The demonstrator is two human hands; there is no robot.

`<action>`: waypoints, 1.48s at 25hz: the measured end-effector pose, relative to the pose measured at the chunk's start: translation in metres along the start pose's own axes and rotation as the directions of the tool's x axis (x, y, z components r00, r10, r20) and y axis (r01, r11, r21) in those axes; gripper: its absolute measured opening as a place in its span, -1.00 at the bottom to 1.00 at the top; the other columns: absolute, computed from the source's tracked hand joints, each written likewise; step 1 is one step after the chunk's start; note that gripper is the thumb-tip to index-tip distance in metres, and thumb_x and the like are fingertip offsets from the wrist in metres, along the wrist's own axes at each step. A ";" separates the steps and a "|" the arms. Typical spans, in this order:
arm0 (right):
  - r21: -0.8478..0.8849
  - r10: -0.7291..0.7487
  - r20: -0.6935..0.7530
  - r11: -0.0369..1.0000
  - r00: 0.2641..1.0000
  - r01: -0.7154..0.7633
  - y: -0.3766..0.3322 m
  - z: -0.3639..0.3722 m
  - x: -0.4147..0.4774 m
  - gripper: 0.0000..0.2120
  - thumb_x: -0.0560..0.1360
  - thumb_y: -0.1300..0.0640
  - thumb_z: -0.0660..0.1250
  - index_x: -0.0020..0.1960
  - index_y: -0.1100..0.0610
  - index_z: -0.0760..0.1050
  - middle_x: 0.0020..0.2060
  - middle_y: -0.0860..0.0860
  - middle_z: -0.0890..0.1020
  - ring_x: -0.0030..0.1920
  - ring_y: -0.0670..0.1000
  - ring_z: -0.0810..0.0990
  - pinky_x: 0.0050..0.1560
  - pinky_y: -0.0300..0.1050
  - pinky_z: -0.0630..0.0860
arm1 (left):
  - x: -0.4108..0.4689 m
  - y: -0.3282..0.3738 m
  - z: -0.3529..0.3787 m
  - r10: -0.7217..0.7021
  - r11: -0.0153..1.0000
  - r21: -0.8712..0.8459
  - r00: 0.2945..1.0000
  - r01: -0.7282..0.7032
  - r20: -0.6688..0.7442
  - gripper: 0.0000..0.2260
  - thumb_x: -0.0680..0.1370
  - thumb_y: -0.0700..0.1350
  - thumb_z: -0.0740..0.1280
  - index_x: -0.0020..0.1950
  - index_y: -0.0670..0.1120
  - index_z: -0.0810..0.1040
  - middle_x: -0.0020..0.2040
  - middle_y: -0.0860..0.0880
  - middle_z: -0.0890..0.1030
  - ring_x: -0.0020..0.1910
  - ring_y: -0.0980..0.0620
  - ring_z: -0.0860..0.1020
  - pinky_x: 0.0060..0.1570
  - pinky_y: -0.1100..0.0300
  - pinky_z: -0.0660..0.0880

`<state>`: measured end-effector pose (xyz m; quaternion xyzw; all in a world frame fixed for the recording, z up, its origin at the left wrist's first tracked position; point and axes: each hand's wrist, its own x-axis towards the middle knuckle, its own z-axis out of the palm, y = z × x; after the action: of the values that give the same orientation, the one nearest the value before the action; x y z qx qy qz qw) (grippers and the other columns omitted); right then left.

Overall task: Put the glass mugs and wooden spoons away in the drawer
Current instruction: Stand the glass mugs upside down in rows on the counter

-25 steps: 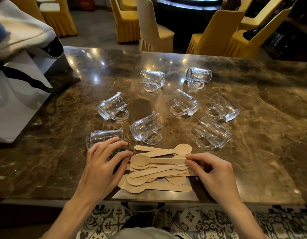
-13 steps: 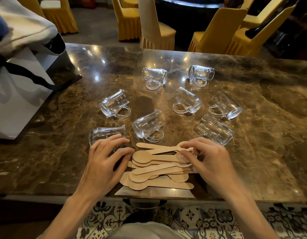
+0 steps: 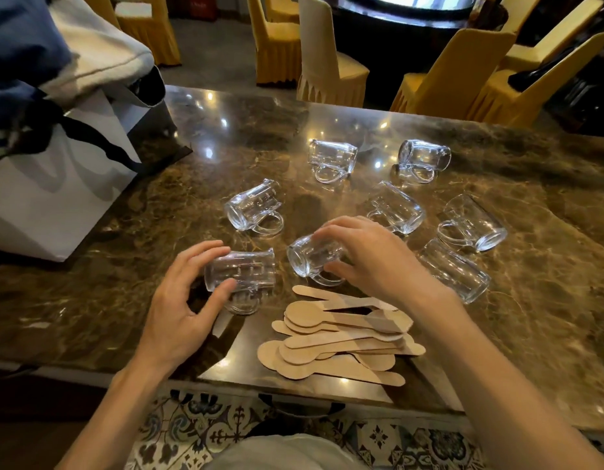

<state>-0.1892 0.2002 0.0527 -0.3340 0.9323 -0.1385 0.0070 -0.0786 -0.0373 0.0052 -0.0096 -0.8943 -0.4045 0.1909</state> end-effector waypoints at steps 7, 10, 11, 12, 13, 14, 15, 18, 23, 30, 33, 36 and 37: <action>-0.092 -0.074 0.103 0.992 0.992 0.083 -0.003 0.004 0.023 -0.40 0.36 0.08 0.49 0.35 -0.09 0.37 0.27 -0.10 0.51 0.26 -0.01 0.44 0.22 -0.04 0.42 | 0.002 -0.021 -0.012 -0.115 0.988 -0.072 0.962 0.137 0.248 -0.35 0.40 0.06 0.36 0.46 0.08 0.22 0.30 0.29 0.36 0.25 0.45 0.33 0.17 0.60 0.22; -0.166 -0.105 0.108 0.979 0.989 0.122 -0.006 0.009 0.026 -0.36 0.36 0.10 0.49 0.37 -0.09 0.33 0.29 -0.08 0.49 0.29 0.01 0.42 0.25 -0.03 0.39 | 0.006 -0.026 -0.017 -0.121 0.983 -0.096 0.953 0.153 0.279 -0.36 0.39 0.07 0.35 0.45 0.08 0.24 0.32 0.21 0.40 0.27 0.42 0.34 0.21 0.54 0.25; -0.186 -0.111 0.100 0.974 0.989 0.128 -0.006 0.011 0.026 -0.35 0.36 0.10 0.48 0.38 -0.08 0.32 0.30 -0.08 0.48 0.30 0.01 0.41 0.25 -0.03 0.38 | 0.007 -0.027 -0.018 -0.120 0.983 -0.098 0.953 0.153 0.279 -0.37 0.39 0.07 0.36 0.43 0.06 0.27 0.32 0.16 0.43 0.27 0.39 0.36 0.22 0.52 0.27; -0.201 -0.115 0.089 0.971 0.989 0.131 -0.007 0.013 0.026 -0.35 0.36 0.11 0.48 0.38 -0.08 0.31 0.30 -0.07 0.48 0.30 0.01 0.41 0.26 -0.03 0.38 | 0.008 -0.028 -0.018 -0.119 0.983 -0.100 0.954 0.152 0.276 -0.38 0.38 0.07 0.36 0.42 0.06 0.29 0.31 0.13 0.45 0.26 0.38 0.38 0.21 0.51 0.28; -0.216 -0.118 0.078 0.967 0.990 0.132 -0.007 0.014 0.026 -0.35 0.36 0.12 0.48 0.38 -0.08 0.31 0.29 -0.07 0.48 0.29 0.01 0.42 0.25 -0.04 0.37 | 0.009 -0.028 -0.019 -0.121 0.983 -0.104 0.955 0.154 0.271 -0.38 0.37 0.06 0.37 0.41 0.06 0.31 0.30 0.12 0.46 0.25 0.37 0.39 0.20 0.50 0.30; -0.230 -0.121 0.068 0.964 0.990 0.133 -0.006 0.015 0.026 -0.36 0.36 0.12 0.48 0.37 -0.08 0.32 0.29 -0.07 0.49 0.28 0.02 0.43 0.24 -0.04 0.38 | 0.010 -0.028 -0.019 -0.123 0.981 -0.111 0.956 0.158 0.267 -0.39 0.36 0.07 0.37 0.39 0.06 0.32 0.29 0.11 0.47 0.24 0.37 0.40 0.20 0.50 0.31; -0.241 -0.125 0.059 0.961 0.990 0.135 -0.006 0.016 0.026 -0.36 0.36 0.13 0.49 0.36 -0.08 0.32 0.28 -0.07 0.50 0.27 0.02 0.43 0.23 -0.05 0.39 | 0.010 -0.028 -0.019 -0.125 0.980 -0.121 0.957 0.161 0.263 -0.39 0.35 0.07 0.37 0.39 0.07 0.33 0.28 0.12 0.48 0.23 0.37 0.41 0.19 0.49 0.32; -0.260 -0.141 0.041 0.954 0.989 0.146 -0.005 0.018 0.025 -0.35 0.34 0.12 0.50 0.35 -0.06 0.33 0.25 -0.08 0.52 0.25 0.01 0.46 0.19 -0.05 0.41 | 0.010 -0.028 -0.019 -0.119 0.977 -0.142 0.962 0.157 0.244 -0.40 0.34 0.06 0.38 0.37 0.08 0.36 0.27 0.13 0.49 0.23 0.34 0.43 0.22 0.44 0.34; -0.273 -0.157 0.041 0.948 0.987 0.162 -0.002 0.021 0.024 -0.33 0.31 0.07 0.52 0.34 -0.04 0.31 0.26 -0.09 0.52 0.26 0.01 0.44 0.18 -0.05 0.40 | 0.011 -0.025 -0.020 -0.086 0.984 -0.139 0.977 0.114 0.195 -0.42 0.35 -0.02 0.40 0.36 0.03 0.38 0.26 0.11 0.51 0.24 0.29 0.45 0.23 0.42 0.35; -0.100 -0.076 -0.082 0.993 0.994 0.068 0.008 0.006 0.021 -0.34 0.36 -0.10 0.44 0.38 0.00 0.27 0.26 -0.08 0.52 0.27 -0.02 0.46 0.13 -0.06 0.48 | 0.039 0.000 -0.024 0.068 0.996 -0.065 0.974 -0.056 0.214 -0.50 0.43 0.13 0.34 0.34 0.02 0.42 0.19 0.16 0.50 0.16 0.28 0.48 0.13 0.40 0.42; 0.075 0.005 -0.142 0.997 0.990 0.006 0.013 0.003 0.016 -0.34 0.36 -0.12 0.43 0.37 0.01 0.26 0.22 -0.08 0.54 0.23 -0.04 0.48 0.10 -0.01 0.51 | 0.055 0.014 -0.018 0.095 0.995 0.001 0.965 -0.098 0.246 -0.49 0.41 0.17 0.30 0.33 0.08 0.41 0.17 0.14 0.48 0.12 0.21 0.48 -0.04 0.30 0.49; 0.191 0.081 -0.155 0.980 0.985 -0.051 0.021 0.006 0.012 -0.34 0.37 -0.10 0.43 0.37 0.00 0.24 0.21 -0.05 0.54 0.20 -0.03 0.50 0.13 -0.01 0.51 | 0.071 0.027 -0.006 0.130 0.982 0.095 0.950 -0.163 0.283 -0.46 0.40 0.22 0.26 0.35 0.08 0.40 0.16 0.15 0.43 0.02 0.21 0.44 -0.20 0.37 0.37; 0.237 0.105 -0.153 0.969 0.983 -0.067 0.024 0.007 0.011 -0.34 0.37 -0.09 0.44 0.37 0.00 0.23 0.21 -0.03 0.54 0.19 -0.02 0.51 0.14 -0.01 0.52 | 0.077 0.030 -0.002 0.139 0.977 0.114 0.946 -0.178 0.291 -0.45 0.40 0.22 0.25 0.36 0.07 0.39 0.15 0.15 0.42 0.03 0.21 0.42 -0.16 0.36 0.38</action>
<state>-0.2123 0.2093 0.0404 -0.2776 0.9209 -0.2724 -0.0253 -0.1440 -0.0289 0.0549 -0.1258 -0.9347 -0.3190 0.0938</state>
